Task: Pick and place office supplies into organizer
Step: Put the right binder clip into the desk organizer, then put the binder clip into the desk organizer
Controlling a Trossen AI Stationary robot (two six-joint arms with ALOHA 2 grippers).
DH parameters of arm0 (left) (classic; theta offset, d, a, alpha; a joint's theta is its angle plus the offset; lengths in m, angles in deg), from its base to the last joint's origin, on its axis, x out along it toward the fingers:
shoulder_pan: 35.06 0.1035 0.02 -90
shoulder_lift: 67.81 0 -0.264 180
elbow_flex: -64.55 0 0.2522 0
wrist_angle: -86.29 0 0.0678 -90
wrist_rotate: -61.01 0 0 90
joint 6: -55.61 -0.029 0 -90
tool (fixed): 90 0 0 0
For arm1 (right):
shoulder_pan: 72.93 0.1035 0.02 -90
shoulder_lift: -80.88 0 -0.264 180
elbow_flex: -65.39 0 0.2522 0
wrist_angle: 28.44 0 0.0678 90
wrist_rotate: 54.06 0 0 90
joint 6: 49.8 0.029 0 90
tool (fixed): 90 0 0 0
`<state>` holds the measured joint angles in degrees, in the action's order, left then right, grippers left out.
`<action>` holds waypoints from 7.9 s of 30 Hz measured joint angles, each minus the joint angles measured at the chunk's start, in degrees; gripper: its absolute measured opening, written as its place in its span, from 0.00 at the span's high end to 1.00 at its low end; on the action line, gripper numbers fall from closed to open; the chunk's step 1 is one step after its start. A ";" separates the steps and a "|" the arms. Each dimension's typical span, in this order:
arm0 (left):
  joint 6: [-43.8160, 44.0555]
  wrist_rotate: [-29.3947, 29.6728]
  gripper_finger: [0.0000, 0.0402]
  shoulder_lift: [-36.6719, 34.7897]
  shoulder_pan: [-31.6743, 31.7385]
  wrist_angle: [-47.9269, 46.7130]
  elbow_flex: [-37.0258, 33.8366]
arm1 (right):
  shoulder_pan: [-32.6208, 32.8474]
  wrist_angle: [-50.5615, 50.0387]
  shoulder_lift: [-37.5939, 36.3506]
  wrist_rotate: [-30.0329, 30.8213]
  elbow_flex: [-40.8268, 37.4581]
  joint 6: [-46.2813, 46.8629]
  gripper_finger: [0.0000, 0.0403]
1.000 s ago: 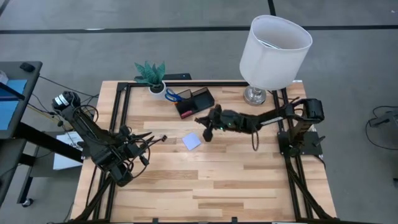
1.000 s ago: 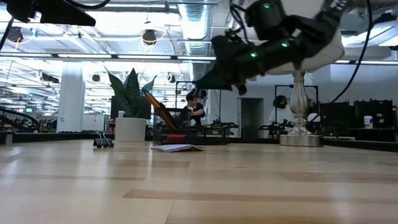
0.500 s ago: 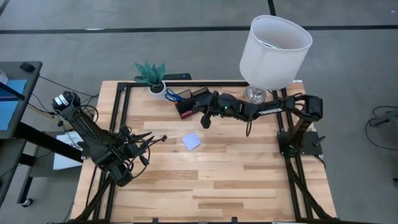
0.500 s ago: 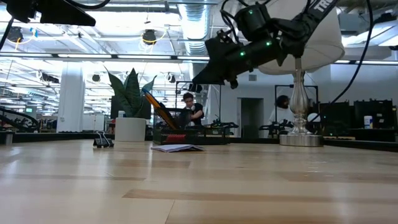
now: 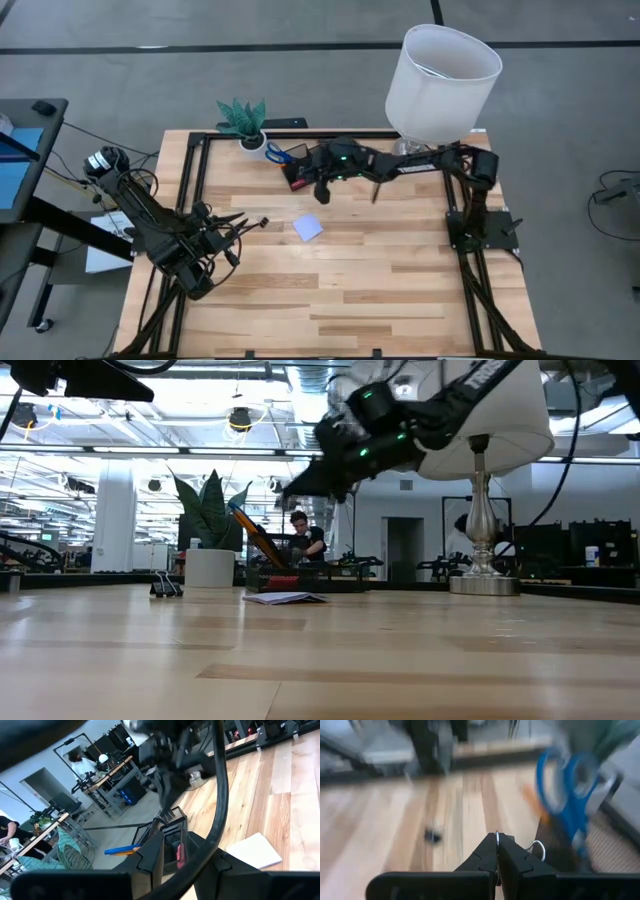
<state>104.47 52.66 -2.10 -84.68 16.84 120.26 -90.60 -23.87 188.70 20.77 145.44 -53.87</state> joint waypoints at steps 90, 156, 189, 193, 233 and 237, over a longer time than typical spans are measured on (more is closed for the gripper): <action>22.10 -11.13 0.67 0.02 18.12 55.19 -26.01 | 21.05 -34.36 1.97 51.32 -3.42 14.05 0.85; 37.13 -28.85 0.66 16.39 26.39 61.38 -25.99 | 23.67 -22.32 1.99 51.25 -9.52 13.07 0.85; -1.26 -24.86 1.00 16.37 31.78 81.54 -25.94 | 23.67 -22.34 1.99 51.23 -9.50 13.07 0.85; -13.87 -25.79 1.00 16.37 35.05 88.49 -25.94 | 23.67 -22.34 1.99 51.23 -9.50 13.07 0.85; -53.05 -60.46 1.00 16.94 60.45 93.53 -14.40 | 23.64 -22.47 1.98 51.23 -9.50 13.11 0.85; -54.76 -60.87 1.00 16.94 61.70 93.53 -14.40 | 23.64 -22.39 1.99 51.23 -9.50 13.13 0.85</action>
<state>49.71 -8.21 14.84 -22.98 110.37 105.86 -66.95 -46.25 190.69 71.99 135.94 -40.74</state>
